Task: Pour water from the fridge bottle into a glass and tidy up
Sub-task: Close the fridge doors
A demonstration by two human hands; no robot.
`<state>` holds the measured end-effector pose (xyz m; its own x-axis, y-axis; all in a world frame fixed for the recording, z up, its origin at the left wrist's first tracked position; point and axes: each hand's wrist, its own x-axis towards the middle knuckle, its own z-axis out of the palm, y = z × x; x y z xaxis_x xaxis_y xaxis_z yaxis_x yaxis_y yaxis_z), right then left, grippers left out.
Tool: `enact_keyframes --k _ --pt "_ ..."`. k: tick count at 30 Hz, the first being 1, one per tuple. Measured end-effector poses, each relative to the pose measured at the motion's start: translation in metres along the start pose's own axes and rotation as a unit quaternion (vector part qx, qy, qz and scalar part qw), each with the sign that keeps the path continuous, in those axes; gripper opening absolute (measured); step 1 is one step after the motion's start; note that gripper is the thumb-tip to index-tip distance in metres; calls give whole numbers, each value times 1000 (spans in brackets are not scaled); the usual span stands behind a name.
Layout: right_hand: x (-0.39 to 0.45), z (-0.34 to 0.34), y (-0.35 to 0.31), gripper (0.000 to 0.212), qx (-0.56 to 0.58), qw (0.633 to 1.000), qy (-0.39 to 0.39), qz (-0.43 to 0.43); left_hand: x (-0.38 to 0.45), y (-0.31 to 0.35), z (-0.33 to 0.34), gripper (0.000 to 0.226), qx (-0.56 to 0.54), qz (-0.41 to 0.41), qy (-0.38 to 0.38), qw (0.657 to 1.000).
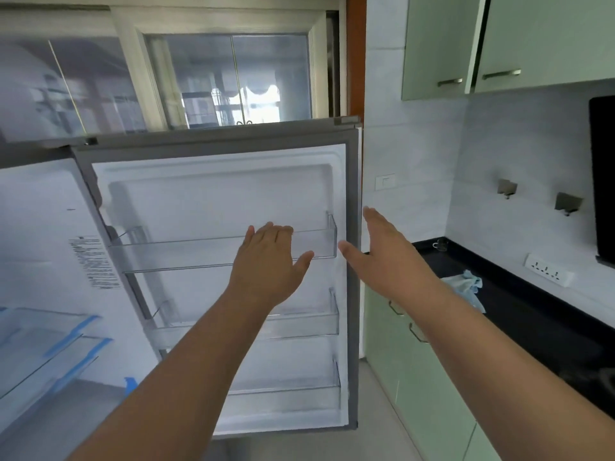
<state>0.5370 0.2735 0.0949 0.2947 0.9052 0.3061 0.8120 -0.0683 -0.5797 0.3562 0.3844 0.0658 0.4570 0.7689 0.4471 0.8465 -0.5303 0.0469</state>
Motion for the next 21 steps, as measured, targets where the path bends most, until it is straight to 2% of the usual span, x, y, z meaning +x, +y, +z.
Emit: enact_keyframes --k 4,8,16,18,21 --pt "4 -16 9 88 39 999 -12 -14 -14 9 -14 65 -51 -47 26 997" --pt "4 -24 19 94 78 996 -30 -44 -32 15 -25 72 -100 -90 30 990" --pt "-18 -24 13 97 137 981 -91 -103 -79 31 -44 59 -170 -236 51 955" --pt "-32 -17 11 95 121 981 -68 -137 -96 30 -47 63 -185 -253 62 948" --pt "-51 -2 13 90 121 978 19 -168 -121 31 -57 57 -177 -286 69 939"
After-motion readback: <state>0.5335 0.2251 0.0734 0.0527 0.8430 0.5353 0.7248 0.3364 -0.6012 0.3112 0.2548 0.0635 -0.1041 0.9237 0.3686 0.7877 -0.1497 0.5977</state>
